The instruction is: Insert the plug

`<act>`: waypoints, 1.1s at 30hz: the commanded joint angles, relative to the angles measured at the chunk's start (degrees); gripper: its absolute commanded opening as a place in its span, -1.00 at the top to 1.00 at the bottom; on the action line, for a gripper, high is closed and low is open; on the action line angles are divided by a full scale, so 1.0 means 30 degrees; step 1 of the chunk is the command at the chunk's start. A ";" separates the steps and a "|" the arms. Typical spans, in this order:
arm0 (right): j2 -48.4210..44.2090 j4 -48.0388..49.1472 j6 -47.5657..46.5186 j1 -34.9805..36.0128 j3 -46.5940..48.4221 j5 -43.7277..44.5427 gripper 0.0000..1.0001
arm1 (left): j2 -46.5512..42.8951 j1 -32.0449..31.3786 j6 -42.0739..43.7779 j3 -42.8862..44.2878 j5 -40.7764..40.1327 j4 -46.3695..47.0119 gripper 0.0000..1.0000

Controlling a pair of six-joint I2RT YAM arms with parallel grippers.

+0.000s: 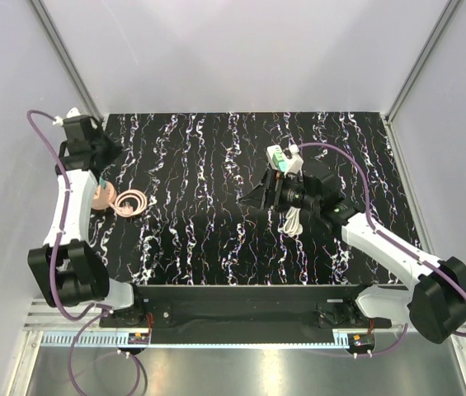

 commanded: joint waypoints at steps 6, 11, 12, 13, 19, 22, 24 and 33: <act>0.0469 -0.0386 -0.0658 -0.0041 0.1595 -0.0380 -0.99 | 0.2716 0.3128 0.1552 0.0792 -0.3570 -0.5112 1.00; 0.0674 -0.0650 -0.0776 -0.0041 0.1859 -0.0351 -0.99 | 0.3534 0.3682 0.1025 0.0469 -0.4576 -0.4879 1.00; 0.0675 -0.0650 -0.0746 -0.0041 0.1859 -0.0380 -0.99 | 0.4145 0.3655 0.0908 0.0498 -0.4398 -0.4704 1.00; 0.0675 -0.0650 -0.0746 -0.0012 0.1859 -0.0381 -0.99 | 0.4500 0.3655 0.0878 0.0673 -0.4309 -0.4760 1.00; 0.0383 -0.0914 -0.0980 -0.0012 0.1859 -0.0147 -0.99 | 0.5089 0.3684 0.0321 0.0323 -0.5596 -0.4790 1.00; 0.0323 -0.0943 -0.1068 -0.0041 0.1859 -0.0088 -0.99 | 0.5235 0.3539 0.0554 0.0703 -0.4489 -0.4761 1.00; 0.0294 -0.0914 -0.1098 -0.0041 0.1859 -0.0058 -0.99 | 0.5119 0.3392 0.0935 0.0995 -0.4251 -0.4848 1.00; -0.0292 -0.2549 -0.1419 -0.0041 0.1507 0.0497 -1.00 | 0.2163 -0.0937 0.2281 0.1084 -0.3461 -0.5815 1.00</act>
